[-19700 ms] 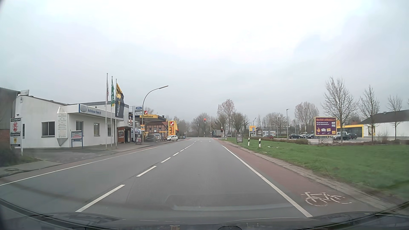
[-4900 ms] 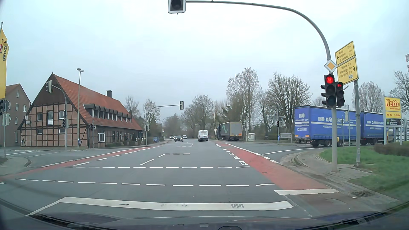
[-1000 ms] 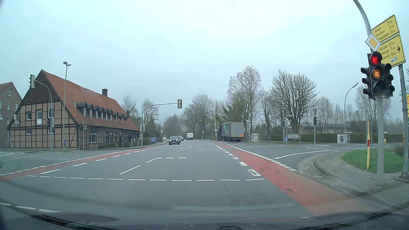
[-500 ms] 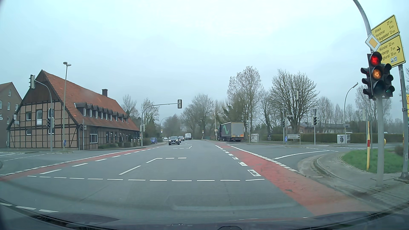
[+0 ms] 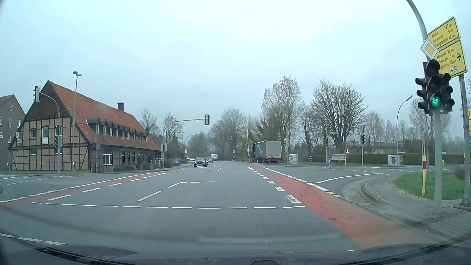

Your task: Follow the waypoints while adhering to traffic rules and regulations

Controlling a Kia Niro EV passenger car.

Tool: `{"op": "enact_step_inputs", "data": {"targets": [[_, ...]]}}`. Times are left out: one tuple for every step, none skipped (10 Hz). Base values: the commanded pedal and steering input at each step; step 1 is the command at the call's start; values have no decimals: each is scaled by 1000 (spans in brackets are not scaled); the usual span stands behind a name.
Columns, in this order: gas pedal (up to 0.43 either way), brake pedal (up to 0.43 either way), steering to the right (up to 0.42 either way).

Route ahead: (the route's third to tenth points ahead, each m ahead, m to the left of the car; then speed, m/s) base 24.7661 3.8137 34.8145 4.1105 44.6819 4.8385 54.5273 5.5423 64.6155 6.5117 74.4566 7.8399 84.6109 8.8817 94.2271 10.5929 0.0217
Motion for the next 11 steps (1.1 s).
{"op": "enact_step_inputs", "data": {"targets": [[0,256,-1],[0,244,-1],[0,177,-1],[0,0,-1],[0,0,-1],[110,0,-1],[390,0,-1],[429,0,-1],[429,0,-1],[429,0,-1],[421,0,-1]]}}
